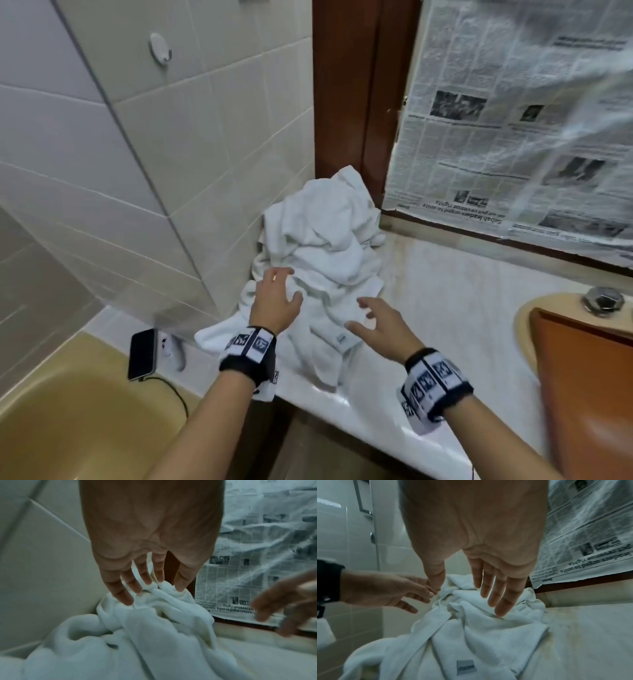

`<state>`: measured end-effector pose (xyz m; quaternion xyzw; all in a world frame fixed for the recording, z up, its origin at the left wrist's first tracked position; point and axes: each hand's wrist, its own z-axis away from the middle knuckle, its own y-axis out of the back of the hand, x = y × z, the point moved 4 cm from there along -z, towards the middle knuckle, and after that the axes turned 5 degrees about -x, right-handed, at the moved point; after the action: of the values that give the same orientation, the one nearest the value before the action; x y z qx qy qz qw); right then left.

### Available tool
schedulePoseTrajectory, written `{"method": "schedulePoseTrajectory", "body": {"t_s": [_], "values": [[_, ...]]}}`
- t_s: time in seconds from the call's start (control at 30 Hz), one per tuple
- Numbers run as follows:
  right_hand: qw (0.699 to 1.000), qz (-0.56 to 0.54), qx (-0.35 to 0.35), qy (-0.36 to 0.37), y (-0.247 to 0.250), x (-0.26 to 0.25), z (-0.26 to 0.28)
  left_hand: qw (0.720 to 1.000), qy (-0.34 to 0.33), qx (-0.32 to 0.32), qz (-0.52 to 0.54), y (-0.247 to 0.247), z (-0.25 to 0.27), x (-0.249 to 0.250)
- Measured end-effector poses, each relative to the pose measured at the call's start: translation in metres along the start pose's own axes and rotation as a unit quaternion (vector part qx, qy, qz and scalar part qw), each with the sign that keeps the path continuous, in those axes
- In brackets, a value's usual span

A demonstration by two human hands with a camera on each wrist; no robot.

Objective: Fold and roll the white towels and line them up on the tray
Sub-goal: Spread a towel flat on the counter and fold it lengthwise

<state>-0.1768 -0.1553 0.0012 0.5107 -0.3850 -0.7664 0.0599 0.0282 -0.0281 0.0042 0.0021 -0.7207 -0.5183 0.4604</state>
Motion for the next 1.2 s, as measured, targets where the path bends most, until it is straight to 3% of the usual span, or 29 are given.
{"method": "schedulePoseTrajectory", "body": {"t_s": [0.2, 0.43, 0.53, 0.6, 0.7, 0.8, 0.87, 0.97, 1.07, 1.2], "values": [[0.999, 0.017, 0.001, -0.049, -0.029, -0.010, -0.071, 0.989, -0.007, -0.064, -0.131, 0.002, -0.043, -0.022], [0.995, 0.047, 0.046, -0.070, -0.044, -0.012, -0.111, 0.989, -0.027, -0.056, -0.133, 0.007, -0.073, -0.034], [0.994, 0.019, 0.102, -0.031, -0.026, -0.017, -0.104, 0.996, -0.066, -0.016, -0.057, 0.014, -0.080, -0.031], [0.990, -0.012, 0.138, 0.013, -0.008, -0.028, -0.090, 0.992, -0.127, 0.014, -0.024, 0.024, -0.079, -0.018], [0.983, -0.047, 0.164, 0.065, 0.024, -0.048, -0.066, 0.984, -0.167, -0.014, 0.059, 0.041, -0.068, 0.014], [0.991, -0.059, 0.116, 0.043, 0.048, -0.053, -0.051, 0.973, -0.198, -0.048, 0.104, 0.055, -0.055, 0.046], [0.997, -0.007, 0.070, 0.014, 0.053, -0.045, -0.051, 0.963, -0.231, -0.070, 0.119, 0.063, -0.042, 0.071], [0.997, 0.051, 0.044, 0.027, 0.047, -0.035, -0.057, 0.929, -0.305, -0.150, 0.143, 0.064, -0.011, 0.111], [0.998, 0.040, 0.036, 0.043, 0.043, -0.024, -0.059, 0.910, -0.333, -0.206, 0.134, 0.048, 0.011, 0.128], [0.987, 0.069, 0.130, 0.058, 0.082, -0.025, -0.034, 0.943, -0.287, -0.169, -0.010, 0.037, -0.013, 0.101]]}}
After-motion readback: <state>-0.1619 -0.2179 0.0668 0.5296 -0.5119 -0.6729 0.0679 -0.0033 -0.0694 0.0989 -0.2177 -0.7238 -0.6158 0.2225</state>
